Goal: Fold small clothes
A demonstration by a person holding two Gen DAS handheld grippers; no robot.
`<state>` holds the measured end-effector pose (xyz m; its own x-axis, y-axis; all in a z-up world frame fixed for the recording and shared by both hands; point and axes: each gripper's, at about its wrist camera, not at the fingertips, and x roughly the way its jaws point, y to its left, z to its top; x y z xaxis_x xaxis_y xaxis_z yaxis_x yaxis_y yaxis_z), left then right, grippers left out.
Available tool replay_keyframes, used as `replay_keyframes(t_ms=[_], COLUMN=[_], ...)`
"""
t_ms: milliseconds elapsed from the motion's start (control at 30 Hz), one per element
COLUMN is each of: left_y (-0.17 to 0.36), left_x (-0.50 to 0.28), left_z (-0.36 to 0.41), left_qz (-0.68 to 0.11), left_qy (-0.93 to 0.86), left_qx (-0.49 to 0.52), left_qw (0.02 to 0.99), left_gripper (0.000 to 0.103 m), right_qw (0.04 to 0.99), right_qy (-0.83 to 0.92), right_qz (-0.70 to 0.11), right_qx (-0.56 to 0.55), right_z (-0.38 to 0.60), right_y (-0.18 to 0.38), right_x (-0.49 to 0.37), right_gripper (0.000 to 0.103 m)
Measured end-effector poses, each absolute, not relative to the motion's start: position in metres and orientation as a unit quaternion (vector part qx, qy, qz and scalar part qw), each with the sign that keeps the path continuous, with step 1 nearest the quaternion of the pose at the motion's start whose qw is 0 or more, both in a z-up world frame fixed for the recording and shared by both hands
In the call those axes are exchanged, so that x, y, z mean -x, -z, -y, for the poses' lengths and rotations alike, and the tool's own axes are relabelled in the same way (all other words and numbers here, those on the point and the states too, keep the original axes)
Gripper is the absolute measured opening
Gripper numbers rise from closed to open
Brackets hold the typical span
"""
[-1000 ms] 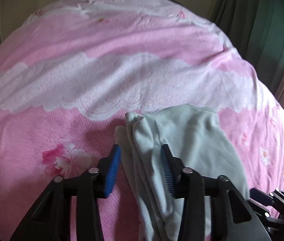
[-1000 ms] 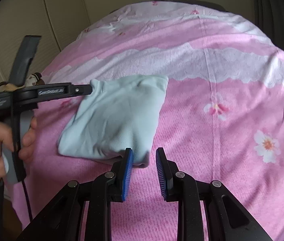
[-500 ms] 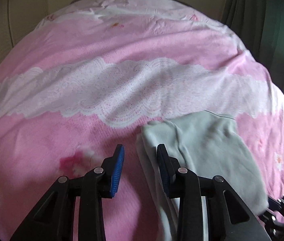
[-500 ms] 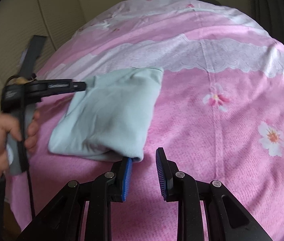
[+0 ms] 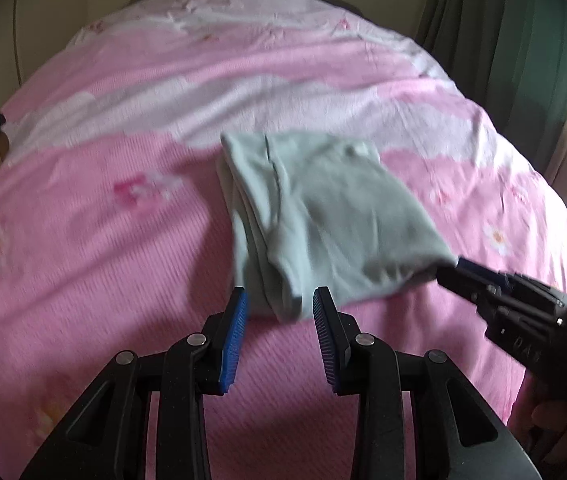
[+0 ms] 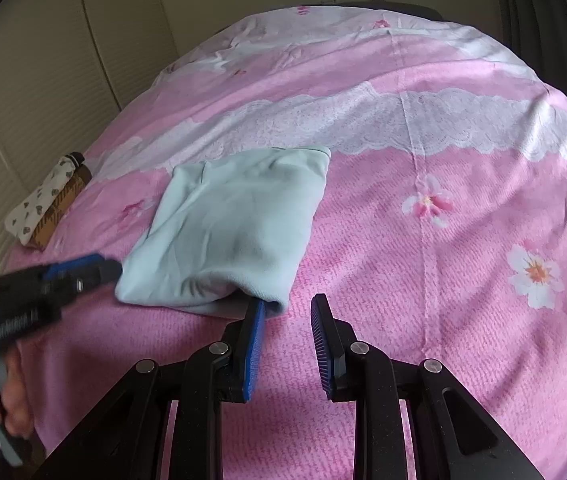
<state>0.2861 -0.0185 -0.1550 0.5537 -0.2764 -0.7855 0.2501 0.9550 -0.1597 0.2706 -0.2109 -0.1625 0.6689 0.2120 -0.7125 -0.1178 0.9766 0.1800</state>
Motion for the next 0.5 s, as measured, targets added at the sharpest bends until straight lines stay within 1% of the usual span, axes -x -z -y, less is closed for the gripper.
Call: replay_keyframes(t_ms=[100, 133, 200, 233, 300, 333, 400, 500], left_y=[0.168, 0.171, 0.174, 0.175, 0.173, 0.171, 0.162, 0.143], left_x=[-0.29, -0.292, -0.295, -0.296, -0.296, -0.296, -0.294, -0.291], left_z=[0.019, 0.018, 0.016, 0.016, 0.017, 0.016, 0.012, 0.003], left_qz=[-0.462, -0.465, -0.467, -0.466, -0.463, -0.46, -0.451, -0.433], left_qy=[0.151, 0.151, 0.153, 0.152, 0.15, 0.15, 0.145, 0.138], left_qx=[0.031, 0.036, 0.046, 0.045, 0.039, 0.039, 0.036, 0.035], left_qw=[0.874, 0.872, 0.87, 0.87, 0.873, 0.874, 0.88, 0.89], left_gripper=[0.034, 0.032, 0.026, 0.021, 0.014, 0.012, 0.011, 0.011], right_qw=[0.911, 0.912, 0.912, 0.911, 0.911, 0.911, 0.91, 0.916], right_qy=[-0.091, -0.092, -0.093, -0.093, -0.096, -0.097, -0.104, -0.113], right_qz=[-0.398, -0.397, -0.396, -0.397, -0.398, -0.398, -0.397, -0.382], right_qx=[-0.055, -0.054, -0.055, -0.055, -0.054, -0.054, -0.057, -0.056], right_z=[0.21, 0.21, 0.21, 0.21, 0.209, 0.208, 0.207, 0.2], right_y=[0.164, 0.165, 0.166, 0.167, 0.168, 0.169, 0.168, 0.161], right_x=[-0.272, -0.273, -0.274, -0.276, -0.277, -0.278, -0.278, -0.273], right_gripper=[0.026, 0.026, 0.026, 0.026, 0.026, 0.024, 0.012, 0.009])
